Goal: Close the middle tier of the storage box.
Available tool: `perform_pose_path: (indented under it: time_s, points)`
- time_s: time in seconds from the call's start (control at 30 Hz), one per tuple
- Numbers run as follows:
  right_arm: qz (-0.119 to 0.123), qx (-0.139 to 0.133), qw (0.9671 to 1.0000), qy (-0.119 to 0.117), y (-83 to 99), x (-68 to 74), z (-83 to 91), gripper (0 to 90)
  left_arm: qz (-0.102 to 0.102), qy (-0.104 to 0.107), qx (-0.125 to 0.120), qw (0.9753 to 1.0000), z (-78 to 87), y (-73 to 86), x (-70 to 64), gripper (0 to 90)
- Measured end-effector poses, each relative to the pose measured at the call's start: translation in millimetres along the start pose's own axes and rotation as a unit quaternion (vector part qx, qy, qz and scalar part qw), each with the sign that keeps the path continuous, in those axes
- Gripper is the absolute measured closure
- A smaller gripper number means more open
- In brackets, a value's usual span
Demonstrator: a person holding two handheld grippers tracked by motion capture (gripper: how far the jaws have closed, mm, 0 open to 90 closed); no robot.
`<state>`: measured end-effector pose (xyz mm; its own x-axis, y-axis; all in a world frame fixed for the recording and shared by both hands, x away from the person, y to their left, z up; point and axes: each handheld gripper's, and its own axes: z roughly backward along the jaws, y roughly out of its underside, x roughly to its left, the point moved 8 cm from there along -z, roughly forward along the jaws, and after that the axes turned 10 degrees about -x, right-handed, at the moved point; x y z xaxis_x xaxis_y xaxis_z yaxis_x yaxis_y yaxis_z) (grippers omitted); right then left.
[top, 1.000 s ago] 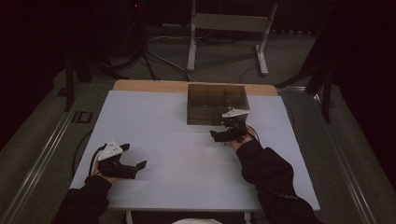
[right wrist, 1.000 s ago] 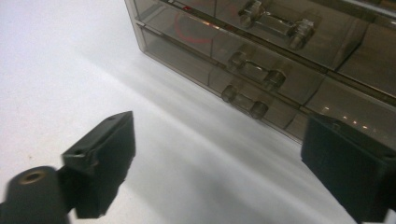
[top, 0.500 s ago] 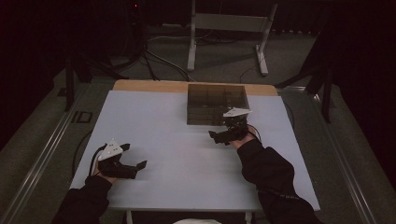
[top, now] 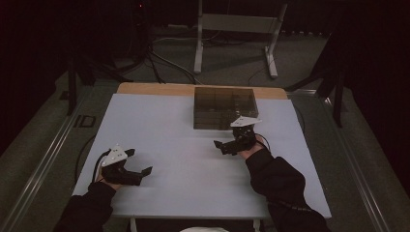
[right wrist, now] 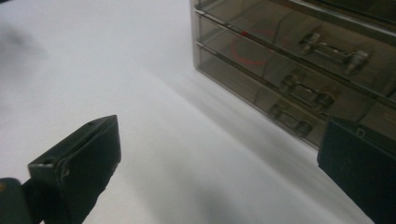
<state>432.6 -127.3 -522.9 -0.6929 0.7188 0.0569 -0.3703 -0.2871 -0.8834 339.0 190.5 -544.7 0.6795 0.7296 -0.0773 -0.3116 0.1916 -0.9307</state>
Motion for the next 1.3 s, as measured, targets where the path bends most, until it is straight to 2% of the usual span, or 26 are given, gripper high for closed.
perform_pose_path:
  time_s: [0.27, 0.73, 1.3]
  points:
    - [0.006, -0.018, 0.9996, -0.023, 7.4, 8.7, 7.5, 0.0, -0.002, 0.000, 0.001, 1.0000, -0.1, 0.1, -0.7, 2.5]
    - [0.016, -0.026, 0.9982, -0.052, 27.1, 15.9, 19.9, 0.0, 0.000, 0.001, -0.001, 1.0000, 0.2, -0.4, -0.8, 2.5]
    - [0.020, -0.005, 0.9978, -0.063, 57.6, 18.0, 39.8, 0.0, -0.001, 0.004, -0.001, 1.0000, 0.0, -0.2, -1.8, 2.5]
